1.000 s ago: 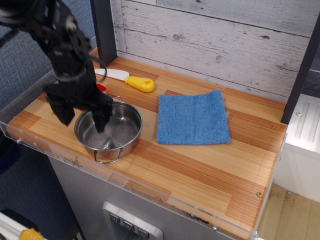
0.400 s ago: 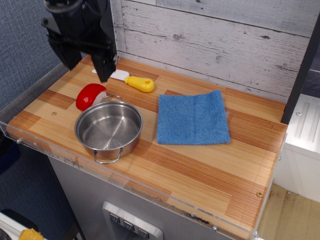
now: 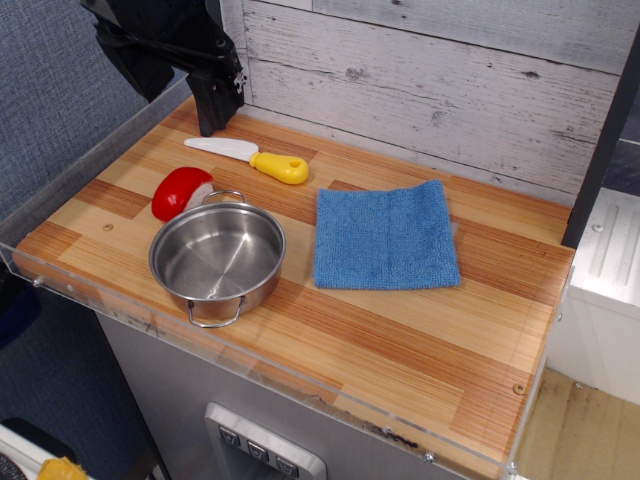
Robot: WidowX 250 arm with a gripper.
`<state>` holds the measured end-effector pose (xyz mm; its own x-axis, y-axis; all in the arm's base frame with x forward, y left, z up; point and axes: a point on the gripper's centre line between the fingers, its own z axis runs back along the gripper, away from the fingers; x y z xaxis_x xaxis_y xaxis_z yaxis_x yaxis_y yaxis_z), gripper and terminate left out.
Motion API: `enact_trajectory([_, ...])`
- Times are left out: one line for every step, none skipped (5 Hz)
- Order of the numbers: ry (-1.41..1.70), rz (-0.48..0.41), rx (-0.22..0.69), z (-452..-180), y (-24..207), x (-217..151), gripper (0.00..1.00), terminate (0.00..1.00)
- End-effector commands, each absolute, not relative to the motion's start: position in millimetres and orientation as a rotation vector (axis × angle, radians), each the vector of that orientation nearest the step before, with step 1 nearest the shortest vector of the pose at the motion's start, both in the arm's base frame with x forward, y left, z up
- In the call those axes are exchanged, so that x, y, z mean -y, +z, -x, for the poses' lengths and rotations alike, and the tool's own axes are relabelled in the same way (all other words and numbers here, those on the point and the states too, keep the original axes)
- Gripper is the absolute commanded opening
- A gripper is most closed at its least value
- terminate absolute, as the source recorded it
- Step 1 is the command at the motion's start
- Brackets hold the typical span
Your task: Move the silver pot between the sushi and the blue rag.
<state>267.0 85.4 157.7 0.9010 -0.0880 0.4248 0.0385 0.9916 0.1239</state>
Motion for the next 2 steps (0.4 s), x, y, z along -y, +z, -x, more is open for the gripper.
enact_trajectory([-0.064,-0.127,0.473,-264.3,168.1,-86.1,1.0,0.0])
enact_trajectory([-0.064,-0.127,0.473,-264.3,168.1,-86.1,1.0,1.0])
